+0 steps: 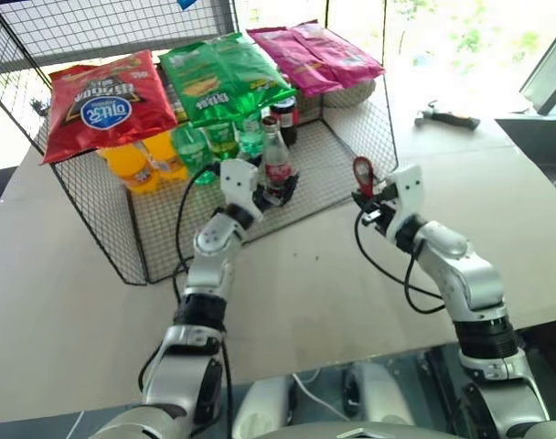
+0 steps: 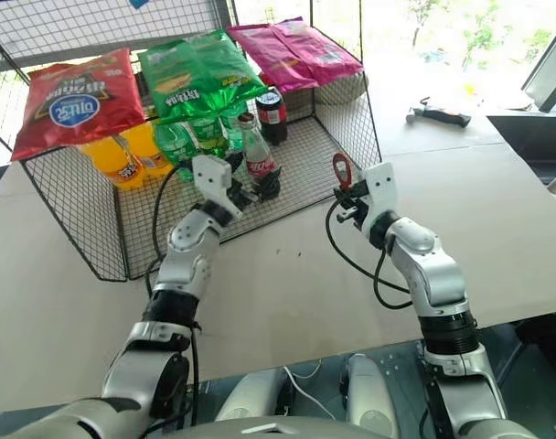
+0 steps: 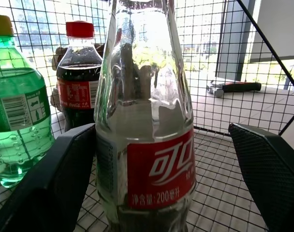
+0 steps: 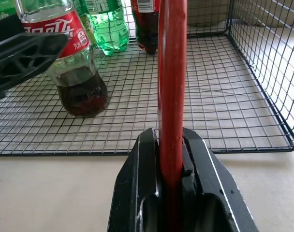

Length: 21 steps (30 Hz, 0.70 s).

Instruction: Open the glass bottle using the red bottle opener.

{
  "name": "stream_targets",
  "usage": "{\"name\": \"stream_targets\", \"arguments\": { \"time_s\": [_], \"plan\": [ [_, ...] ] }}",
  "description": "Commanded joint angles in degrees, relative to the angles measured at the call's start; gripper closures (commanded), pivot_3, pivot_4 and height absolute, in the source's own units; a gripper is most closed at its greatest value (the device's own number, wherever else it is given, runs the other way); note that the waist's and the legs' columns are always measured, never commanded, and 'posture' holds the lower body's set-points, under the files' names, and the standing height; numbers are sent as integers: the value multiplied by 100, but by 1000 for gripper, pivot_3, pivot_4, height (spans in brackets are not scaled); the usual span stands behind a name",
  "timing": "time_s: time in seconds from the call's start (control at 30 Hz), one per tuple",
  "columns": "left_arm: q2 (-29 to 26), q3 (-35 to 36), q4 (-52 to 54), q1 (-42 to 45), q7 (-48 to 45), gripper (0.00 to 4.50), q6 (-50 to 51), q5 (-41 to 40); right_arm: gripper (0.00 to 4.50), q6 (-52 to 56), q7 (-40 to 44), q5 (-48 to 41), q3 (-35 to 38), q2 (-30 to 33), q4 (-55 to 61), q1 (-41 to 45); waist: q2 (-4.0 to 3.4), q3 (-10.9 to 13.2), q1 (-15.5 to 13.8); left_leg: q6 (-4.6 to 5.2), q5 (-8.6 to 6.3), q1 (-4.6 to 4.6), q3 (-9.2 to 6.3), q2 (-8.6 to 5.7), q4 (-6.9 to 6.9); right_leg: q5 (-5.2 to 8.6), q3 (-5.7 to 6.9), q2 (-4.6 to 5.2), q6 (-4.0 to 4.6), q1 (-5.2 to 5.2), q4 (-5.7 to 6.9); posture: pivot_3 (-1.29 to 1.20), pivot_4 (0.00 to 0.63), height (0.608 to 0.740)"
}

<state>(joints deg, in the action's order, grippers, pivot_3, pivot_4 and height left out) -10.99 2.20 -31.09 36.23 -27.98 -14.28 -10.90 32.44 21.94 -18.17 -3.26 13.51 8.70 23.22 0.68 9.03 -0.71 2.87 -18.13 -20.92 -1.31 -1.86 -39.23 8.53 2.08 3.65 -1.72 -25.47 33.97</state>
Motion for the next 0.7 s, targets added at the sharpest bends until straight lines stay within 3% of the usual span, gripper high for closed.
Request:
{"name": "stream_targets", "arguments": {
  "time_s": [0.03,0.17,0.27,0.33,0.4,0.53,0.7],
  "plan": [
    [63,60,-834,579,90,42,-295,145,4500,-140,-31,31,-12,-75,288,30,0,0,-7,0,0,0,0,0,0,0,1,0,0,0,1,0,150,735],
    [127,108,-1454,950,94,42,-480,179,4500,-180,-25,76,-17,-107,269,42,1,0,0,1,0,0,-2,-2,-2,-1,2,0,-2,1,1,0,150,735],
    [141,142,-1598,1013,84,772,-561,173,4500,-207,-23,115,1,-108,246,66,1,-1,8,1,0,0,-2,-1,-2,-1,2,0,-2,1,1,0,150,735],
    [149,144,-1552,976,75,1540,-580,178,4500,-218,-21,134,18,-110,241,72,1,-1,4,1,0,-1,-4,0,0,-1,3,0,-2,0,1,0,150,735],
    [170,177,-1363,878,55,1654,-527,103,4500,-243,-22,151,39,-109,231,78,1,-1,5,1,0,-1,-5,0,0,-1,3,1,-2,0,2,0,150,735],
    [175,154,-430,480,-204,1653,-306,-130,4500,-326,-40,195,111,-67,196,103,1,0,15,1,0,-1,-3,0,-1,-2,2,1,-3,-1,2,0,150,735],
    [-75,-18,1787,-595,-398,1653,607,-335,4500,-442,-102,240,374,75,63,227,0,0,75,0,0,-14,-2,4,0,-2,-3,3,-2,-18,4,0,150,735]
  ]
}}
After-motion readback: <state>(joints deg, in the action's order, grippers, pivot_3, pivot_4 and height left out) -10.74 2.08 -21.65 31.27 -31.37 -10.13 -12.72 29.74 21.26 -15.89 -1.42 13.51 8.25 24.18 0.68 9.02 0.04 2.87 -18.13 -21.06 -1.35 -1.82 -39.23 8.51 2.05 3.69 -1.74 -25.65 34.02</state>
